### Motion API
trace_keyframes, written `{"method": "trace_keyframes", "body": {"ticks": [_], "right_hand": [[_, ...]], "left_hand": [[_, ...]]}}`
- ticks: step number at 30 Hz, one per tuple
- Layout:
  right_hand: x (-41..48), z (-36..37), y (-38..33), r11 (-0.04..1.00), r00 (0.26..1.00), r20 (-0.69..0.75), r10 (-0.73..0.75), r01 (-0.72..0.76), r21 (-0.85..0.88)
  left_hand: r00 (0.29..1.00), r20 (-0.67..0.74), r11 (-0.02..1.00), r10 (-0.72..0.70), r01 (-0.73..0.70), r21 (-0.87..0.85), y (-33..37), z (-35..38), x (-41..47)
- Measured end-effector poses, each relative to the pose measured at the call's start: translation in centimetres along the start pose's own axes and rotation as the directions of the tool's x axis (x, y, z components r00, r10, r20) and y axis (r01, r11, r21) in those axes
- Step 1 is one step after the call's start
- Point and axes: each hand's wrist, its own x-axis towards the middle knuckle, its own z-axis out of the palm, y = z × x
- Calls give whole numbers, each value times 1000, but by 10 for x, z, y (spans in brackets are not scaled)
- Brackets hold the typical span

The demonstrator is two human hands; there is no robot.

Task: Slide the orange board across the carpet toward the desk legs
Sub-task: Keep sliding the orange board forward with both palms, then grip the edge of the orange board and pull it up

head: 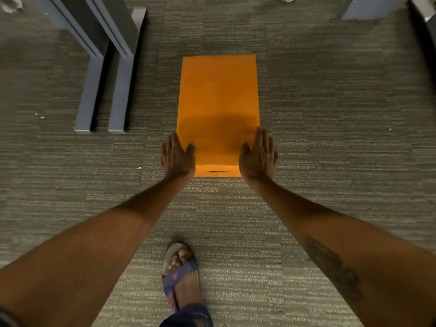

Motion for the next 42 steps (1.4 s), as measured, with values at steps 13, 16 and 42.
{"method": "trace_keyframes", "body": {"ticks": [13, 16, 42], "right_hand": [[-34, -53, 22, 999, 999, -4, -45, 45, -9], [-38, -59, 26, 997, 997, 14, -77, 77, -25], [17, 14, 31, 823, 964, 210, 163, -250, 510]], "left_hand": [[998, -37, 993, -41, 45, 110, 13, -19, -60], [998, -32, 994, -58, 60, 86, 12, -25, -66], [962, 8, 889, -273, 256, -381, -30, 32, 8]]}}
